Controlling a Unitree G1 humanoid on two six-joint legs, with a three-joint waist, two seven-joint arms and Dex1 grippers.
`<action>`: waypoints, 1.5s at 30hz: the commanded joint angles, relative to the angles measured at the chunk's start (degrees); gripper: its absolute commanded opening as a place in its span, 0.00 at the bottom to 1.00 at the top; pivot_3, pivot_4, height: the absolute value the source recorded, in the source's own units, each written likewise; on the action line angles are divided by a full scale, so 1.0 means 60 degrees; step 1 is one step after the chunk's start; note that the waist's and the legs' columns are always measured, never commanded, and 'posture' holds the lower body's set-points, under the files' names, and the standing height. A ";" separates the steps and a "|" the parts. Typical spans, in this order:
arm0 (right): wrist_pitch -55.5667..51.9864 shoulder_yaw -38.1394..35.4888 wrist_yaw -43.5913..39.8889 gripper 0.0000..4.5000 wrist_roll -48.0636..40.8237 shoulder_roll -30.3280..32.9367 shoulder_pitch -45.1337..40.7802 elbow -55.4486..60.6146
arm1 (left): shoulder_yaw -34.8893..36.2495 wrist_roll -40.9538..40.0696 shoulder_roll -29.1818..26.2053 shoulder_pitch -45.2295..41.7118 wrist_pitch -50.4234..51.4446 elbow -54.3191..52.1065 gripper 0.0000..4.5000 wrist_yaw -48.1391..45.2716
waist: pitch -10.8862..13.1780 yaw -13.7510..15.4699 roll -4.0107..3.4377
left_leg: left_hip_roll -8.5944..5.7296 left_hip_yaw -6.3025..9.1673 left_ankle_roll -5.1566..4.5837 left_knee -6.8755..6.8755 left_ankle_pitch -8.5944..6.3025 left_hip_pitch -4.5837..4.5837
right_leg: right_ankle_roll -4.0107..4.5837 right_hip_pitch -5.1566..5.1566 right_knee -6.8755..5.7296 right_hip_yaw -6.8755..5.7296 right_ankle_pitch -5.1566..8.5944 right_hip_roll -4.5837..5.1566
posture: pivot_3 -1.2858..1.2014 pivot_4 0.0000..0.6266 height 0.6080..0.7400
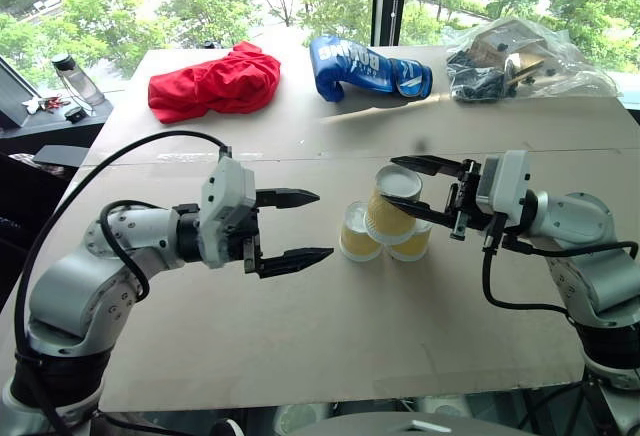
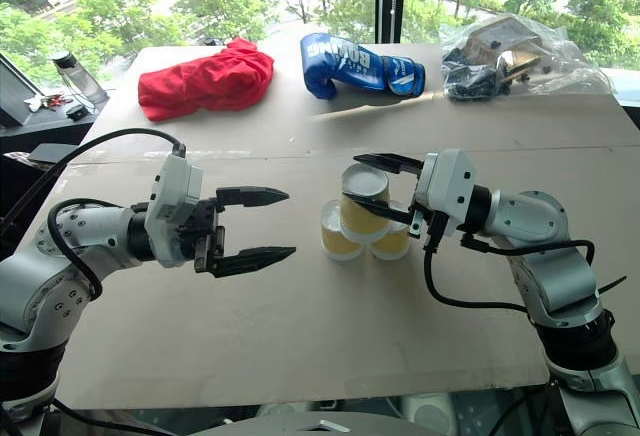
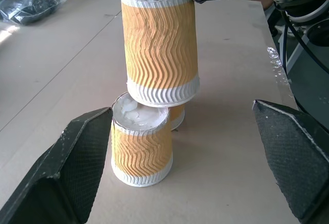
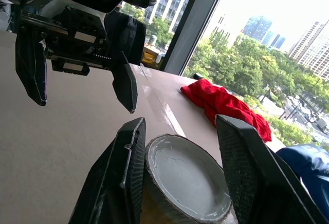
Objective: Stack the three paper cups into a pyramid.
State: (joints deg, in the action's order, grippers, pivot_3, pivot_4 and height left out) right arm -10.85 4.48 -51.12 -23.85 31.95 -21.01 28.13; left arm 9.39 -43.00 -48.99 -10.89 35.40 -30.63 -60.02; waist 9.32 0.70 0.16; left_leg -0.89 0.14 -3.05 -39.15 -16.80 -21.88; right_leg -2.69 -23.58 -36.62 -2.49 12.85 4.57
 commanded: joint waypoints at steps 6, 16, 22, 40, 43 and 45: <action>-0.0372 -0.0435 -0.0098 0.44 -0.0860 0.0290 0.0260 0.0469 | 0.0020 0.0016 -0.0036 -0.0129 -0.0270 -0.0019 1.00 -0.0085 | 0.0000 0.0002 0.0001 | 0.0000 0.0000 -0.0001 0.0000 -0.0001 0.0000 | 0.0000 0.0001 0.0000 0.0001 0.0000 0.0019 | 0.52 0.24 0.98; -0.0621 -0.0516 -0.0114 0.56 -0.1150 0.0486 0.0324 0.0559 | -0.0092 0.0047 -0.0018 -0.0159 -0.0390 0.0085 1.00 -0.0107 | 0.0001 0.0003 0.0002 | 0.0000 0.0000 -0.0002 0.0000 -0.0001 0.0000 | 0.0000 0.0000 0.0000 -0.0001 0.0000 0.0028 | 0.52 0.24 0.98; -0.0629 -0.0511 -0.0068 0.99 -0.1205 0.0510 0.0308 0.0585 | -0.0039 0.0022 -0.0034 -0.0087 -0.0402 0.0067 1.00 -0.0090 | 0.0002 0.0003 0.0003 | 0.0000 0.0000 -0.0003 0.0000 -0.0002 0.0000 | 0.0000 0.0000 0.0001 -0.0001 0.0000 0.0028 | 0.52 0.24 0.98; -0.2012 -0.3858 -0.0991 0.99 -0.3774 0.1859 0.3183 0.0011 | 0.0932 -0.0116 0.0003 0.1638 -0.0511 -0.0369 1.00 0.0027 | 0.0004 0.0034 0.0007 | 0.0000 0.0004 -0.0025 0.0010 -0.0015 -0.0014 | -0.0001 0.0005 0.0031 -0.0008 0.0000 0.0052 | 0.52 0.24 0.98; -0.1341 -0.4365 -0.1621 0.99 -0.3228 0.1731 0.4637 -0.1210 | 0.1052 0.0464 0.0582 0.2678 -0.0692 -0.0310 1.00 0.0936 | -0.0003 0.0032 0.0000 | 0.0000 0.0003 -0.0049 0.0023 -0.0030 -0.0010 | 0.0000 0.0014 0.0052 -0.0009 0.0000 0.0055 | 0.52 0.24 0.98; -0.0592 -0.4294 -0.1979 0.99 -0.2570 0.1643 0.5198 -0.1889 | 0.0904 0.1025 0.0934 0.3162 -0.0938 -0.0227 1.00 0.1506 | 0.0001 0.0034 0.0002 | 0.0000 -0.0001 -0.0062 0.0027 -0.0038 0.0002 | 0.0000 0.0030 0.0068 -0.0005 -0.0001 0.0060 | 0.52 0.24 0.98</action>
State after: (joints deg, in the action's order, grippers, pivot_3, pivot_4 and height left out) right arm -19.10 -20.21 -60.42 -41.77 41.96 9.63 18.22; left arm 14.28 -39.48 -44.02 7.42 31.87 -30.90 -53.85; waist 9.33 0.90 0.17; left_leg -0.89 0.13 -3.43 -38.99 -17.03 -21.89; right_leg -2.67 -23.41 -36.22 -2.52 12.86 4.93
